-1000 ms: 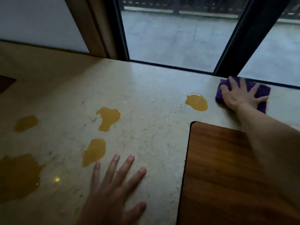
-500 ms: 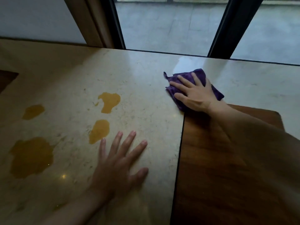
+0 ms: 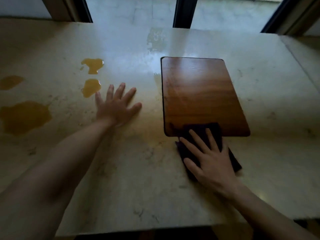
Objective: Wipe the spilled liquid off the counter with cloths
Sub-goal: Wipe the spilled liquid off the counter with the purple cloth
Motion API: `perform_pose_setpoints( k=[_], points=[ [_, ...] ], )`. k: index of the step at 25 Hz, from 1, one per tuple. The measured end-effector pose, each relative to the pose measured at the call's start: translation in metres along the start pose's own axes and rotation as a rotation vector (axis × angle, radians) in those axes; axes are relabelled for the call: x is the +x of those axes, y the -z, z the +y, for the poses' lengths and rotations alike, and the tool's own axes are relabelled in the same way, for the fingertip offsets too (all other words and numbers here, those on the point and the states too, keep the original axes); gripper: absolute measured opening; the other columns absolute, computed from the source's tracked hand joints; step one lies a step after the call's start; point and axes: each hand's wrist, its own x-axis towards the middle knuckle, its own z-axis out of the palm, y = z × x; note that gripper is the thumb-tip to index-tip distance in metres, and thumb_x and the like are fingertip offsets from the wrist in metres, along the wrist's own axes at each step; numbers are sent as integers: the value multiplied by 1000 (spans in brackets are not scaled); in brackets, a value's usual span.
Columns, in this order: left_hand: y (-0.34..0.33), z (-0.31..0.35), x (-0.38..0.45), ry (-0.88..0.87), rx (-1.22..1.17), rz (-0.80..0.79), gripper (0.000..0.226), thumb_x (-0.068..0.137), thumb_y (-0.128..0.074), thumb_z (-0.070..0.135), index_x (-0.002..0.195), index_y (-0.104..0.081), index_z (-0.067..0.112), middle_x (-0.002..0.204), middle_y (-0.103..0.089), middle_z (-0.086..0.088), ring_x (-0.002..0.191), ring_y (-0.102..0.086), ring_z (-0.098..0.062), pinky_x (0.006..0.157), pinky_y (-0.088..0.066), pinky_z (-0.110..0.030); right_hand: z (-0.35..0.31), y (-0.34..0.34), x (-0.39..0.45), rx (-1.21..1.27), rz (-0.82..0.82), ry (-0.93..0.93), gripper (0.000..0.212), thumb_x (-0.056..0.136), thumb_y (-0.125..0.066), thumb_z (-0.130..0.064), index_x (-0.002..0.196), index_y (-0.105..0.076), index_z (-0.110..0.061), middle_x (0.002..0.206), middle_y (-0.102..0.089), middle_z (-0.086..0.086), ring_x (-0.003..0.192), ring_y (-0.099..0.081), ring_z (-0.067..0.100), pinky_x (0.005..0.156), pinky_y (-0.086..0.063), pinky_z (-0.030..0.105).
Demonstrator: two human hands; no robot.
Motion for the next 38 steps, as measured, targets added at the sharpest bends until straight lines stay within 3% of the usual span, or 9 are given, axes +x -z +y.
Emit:
perform_pose_setpoints(
  k=[4, 8, 13, 17, 21, 25, 30, 35, 38],
  points=[
    [-1, 2, 0, -26, 34, 8, 83, 78, -1, 86, 152, -4, 50, 167, 0, 5, 152, 1, -31, 113, 0, -71, -50, -30, -107, 13, 46, -198, 61, 91, -26, -69, 149, -19, -54, 162, -20, -11, 150, -9, 33, 110, -10, 70],
    [0, 1, -2, -16, 17, 15, 82, 79, -3, 86, 152, -5, 50, 167, 0, 5, 152, 2, -31, 112, 1, -72, -117, -43, -114, 36, 56, -286, 67, 77, -46, -60, 141, -45, -45, 154, -40, -5, 144, -26, 38, 105, -16, 76],
    [0, 3, -2, -24, 10, 28, 79, 82, -5, 83, 152, -6, 49, 167, -1, 5, 152, 1, -30, 112, 1, -72, -119, -31, -35, 29, 56, -256, 65, 85, -40, -58, 148, -32, -46, 158, -31, -8, 145, -23, 38, 101, -15, 79],
    [2, 3, -2, -27, -15, 23, 80, 80, -4, 81, 153, -6, 47, 167, -1, 3, 152, 2, -31, 113, 1, -71, -87, 0, 79, 66, 45, -265, 57, 93, -5, -60, 146, 17, -54, 162, 18, -16, 147, 23, 32, 108, 6, 75],
    [5, 7, -6, -5, 12, 33, 75, 85, -11, 78, 153, -9, 46, 167, -5, 3, 153, -1, -30, 113, -3, -71, -40, 30, 213, 47, 174, -279, 58, 94, -9, -55, 152, -8, -47, 165, -4, -9, 150, 2, 36, 107, -3, 77],
    [3, 9, -3, -9, 34, 42, 74, 85, -31, 76, 151, -29, 43, 163, -26, 0, 149, -21, -34, 109, -16, -74, 2, 72, 368, 109, 110, -346, 58, 95, -13, -58, 152, -4, -48, 165, 5, -13, 149, 13, 32, 107, 6, 75],
    [-4, 7, 5, -70, 73, 257, 72, 75, -49, 77, 135, -58, 39, 147, -51, -4, 135, -46, -40, 100, -31, -74, 30, 113, 504, 117, 94, -344, 61, 95, -16, -56, 153, -4, -43, 165, 3, -13, 150, 11, 31, 107, 4, 76],
    [-13, 2, 7, -63, 79, 324, 73, 76, -48, 79, 137, -55, 39, 149, -49, -3, 135, -46, -39, 98, -34, -74, -24, 124, 572, 71, 12, -78, 56, 95, -14, -54, 151, -11, -49, 164, -1, -17, 150, 9, 30, 110, 7, 72],
    [-8, 4, 4, -29, 34, 248, 73, 78, -46, 78, 141, -50, 40, 154, -43, -1, 142, -38, -37, 103, -28, -74, -56, 120, 571, 21, -35, 84, 53, 96, -15, -52, 150, -10, -54, 163, 2, -19, 150, 9, 27, 111, 6, 68]
  ],
)
